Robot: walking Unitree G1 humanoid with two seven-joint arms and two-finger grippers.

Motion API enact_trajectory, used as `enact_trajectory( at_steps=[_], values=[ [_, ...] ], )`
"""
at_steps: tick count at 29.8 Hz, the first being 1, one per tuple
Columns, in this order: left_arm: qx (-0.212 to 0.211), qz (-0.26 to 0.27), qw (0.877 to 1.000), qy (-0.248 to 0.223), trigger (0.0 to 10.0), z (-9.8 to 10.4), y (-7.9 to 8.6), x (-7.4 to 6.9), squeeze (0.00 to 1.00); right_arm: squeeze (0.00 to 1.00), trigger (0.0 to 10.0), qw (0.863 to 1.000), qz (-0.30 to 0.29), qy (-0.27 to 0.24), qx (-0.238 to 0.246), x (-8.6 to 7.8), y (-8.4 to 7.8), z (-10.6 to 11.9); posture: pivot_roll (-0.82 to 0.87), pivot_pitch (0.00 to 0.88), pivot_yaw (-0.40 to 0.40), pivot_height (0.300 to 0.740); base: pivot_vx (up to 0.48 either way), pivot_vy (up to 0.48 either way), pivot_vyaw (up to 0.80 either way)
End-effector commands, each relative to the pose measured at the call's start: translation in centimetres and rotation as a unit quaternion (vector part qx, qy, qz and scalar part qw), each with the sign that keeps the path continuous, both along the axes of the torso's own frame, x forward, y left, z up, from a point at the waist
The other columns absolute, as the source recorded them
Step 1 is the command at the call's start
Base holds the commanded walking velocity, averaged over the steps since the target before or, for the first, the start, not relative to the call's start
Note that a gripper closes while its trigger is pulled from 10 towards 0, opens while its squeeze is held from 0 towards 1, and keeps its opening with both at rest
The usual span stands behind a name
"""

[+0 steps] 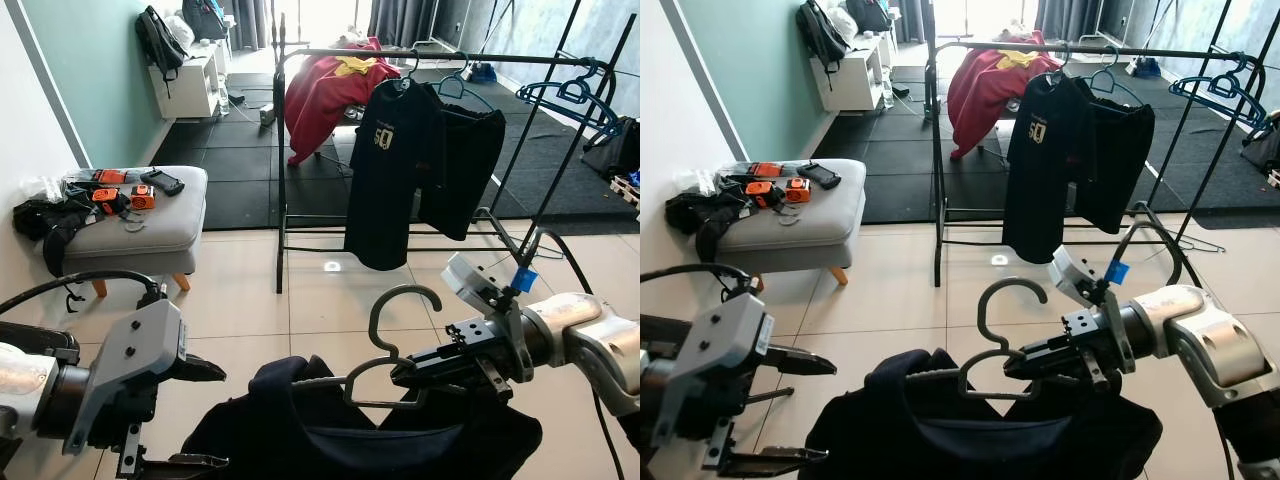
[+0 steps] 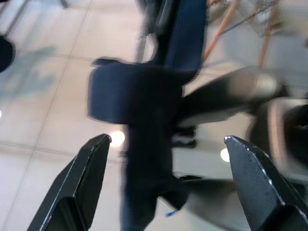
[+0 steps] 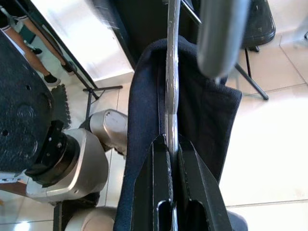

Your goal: Hang hanger

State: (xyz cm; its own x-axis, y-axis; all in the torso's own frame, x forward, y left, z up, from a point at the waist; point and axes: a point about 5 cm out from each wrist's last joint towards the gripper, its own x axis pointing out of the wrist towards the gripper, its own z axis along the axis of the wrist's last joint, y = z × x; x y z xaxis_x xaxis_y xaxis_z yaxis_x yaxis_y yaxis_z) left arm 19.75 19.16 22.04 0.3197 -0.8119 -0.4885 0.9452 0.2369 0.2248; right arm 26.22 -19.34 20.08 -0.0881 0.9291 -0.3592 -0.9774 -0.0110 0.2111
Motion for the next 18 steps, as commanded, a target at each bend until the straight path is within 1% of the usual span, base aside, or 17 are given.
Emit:
enact_trajectory(
  at_steps=[1,2,4,5,6,7,9,10,13,14,15,18],
  values=[
    [0.006,0.017,1.000,-0.004,10.0,-0.6,0.1,0.4,0.00,0.00,0.0,1.000,0.018,-0.010,0.016,-0.1,0.4,0.8,-0.09,0.000,-0.015,0.740,0.000,0.000,0.00],
    [0.001,0.032,0.999,-0.028,10.0,-0.6,-0.3,1.2,0.00,0.00,0.0,0.999,0.024,-0.013,0.023,-0.1,0.5,1.2,-0.09,0.000,-0.016,0.740,0.000,0.000,0.00],
    [0.001,0.032,0.999,-0.028,10.0,-0.6,-0.3,1.2,0.00,0.00,0.0,0.999,0.024,-0.013,0.023,-0.1,0.5,1.2,-0.09,0.000,-0.016,0.740,0.000,0.000,0.00],
    [-0.005,0.036,0.999,-0.041,10.0,-0.6,-0.8,1.7,0.00,0.00,0.0,0.999,0.029,-0.015,0.028,-0.1,0.6,1.5,-0.09,0.000,-0.015,0.740,0.000,0.000,0.00],
    [-0.005,0.036,0.999,-0.041,10.0,-0.6,-0.8,1.7,0.00,0.00,0.0,0.999,0.029,-0.015,0.028,-0.1,0.6,1.5,-0.09,0.000,-0.015,0.740,0.000,0.000,0.00],
    [-0.014,0.028,0.999,-0.042,10.0,-0.7,-1.4,1.8,0.00,0.00,0.0,0.999,0.031,-0.016,0.031,-0.1,0.7,1.6,-0.09,0.000,-0.016,0.740,0.000,0.000,0.00],
    [-0.014,0.028,0.999,-0.042,10.0,-0.7,-1.4,1.8,0.00,0.00,0.0,0.999,0.031,-0.016,0.031,-0.1,0.7,1.6,-0.09,0.000,-0.016,0.740,0.000,0.000,0.00],
    [-0.024,0.021,0.999,-0.040,10.0,-1.0,-2.1,1.9,0.00,0.00,0.0,0.999,0.033,-0.017,0.034,-0.1,0.8,1.7,-0.09,0.000,-0.016,0.740,0.000,0.000,0.00],
    [-0.024,0.021,0.999,-0.040,10.0,-1.0,-2.1,1.9,0.00,0.00,0.0,0.999,0.033,-0.017,0.034,-0.1,0.8,1.7,-0.09,0.000,-0.016,0.740,0.000,0.000,0.00],
    [-0.031,0.013,0.999,-0.035,10.0,-1.3,-2.7,2.0,0.00,0.00,0.0,0.999,0.035,-0.019,0.037,-0.1,0.9,1.8,-0.09,0.000,-0.014,0.740,0.000,0.000,0.00],
    [-0.031,0.013,0.999,-0.035,10.0,-1.3,-2.7,2.0,0.00,0.00,0.0,0.999,0.035,-0.019,0.037,-0.1,0.9,1.8,-0.09,0.000,-0.014,0.740,0.000,0.000,0.00],
    [-0.036,0.001,0.999,-0.019,10.0,-1.8,-3.4,1.9,0.00,0.00,0.0,0.998,0.036,-0.024,0.041,0.0,1.0,2.0,-0.09,0.000,-0.012,0.740,0.000,0.000,0.00]
  ],
)
